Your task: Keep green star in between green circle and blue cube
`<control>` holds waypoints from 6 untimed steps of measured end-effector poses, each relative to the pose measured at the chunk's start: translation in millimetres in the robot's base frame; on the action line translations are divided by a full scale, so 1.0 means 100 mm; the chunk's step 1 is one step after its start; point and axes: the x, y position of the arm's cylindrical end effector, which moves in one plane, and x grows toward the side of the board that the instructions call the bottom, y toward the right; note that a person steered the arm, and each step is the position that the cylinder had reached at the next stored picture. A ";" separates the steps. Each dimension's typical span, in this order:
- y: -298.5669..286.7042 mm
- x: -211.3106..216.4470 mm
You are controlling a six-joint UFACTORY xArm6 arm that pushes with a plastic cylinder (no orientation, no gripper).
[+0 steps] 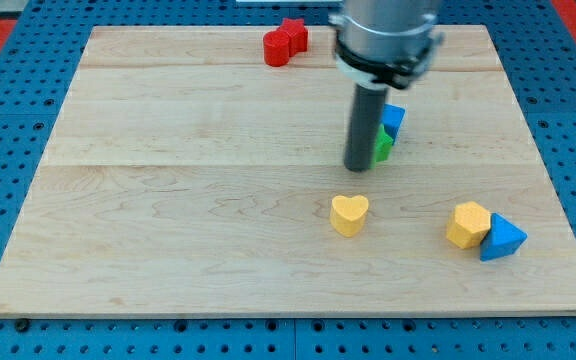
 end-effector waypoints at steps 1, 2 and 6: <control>-0.30 -0.37; -0.28 -0.03; -0.02 -0.22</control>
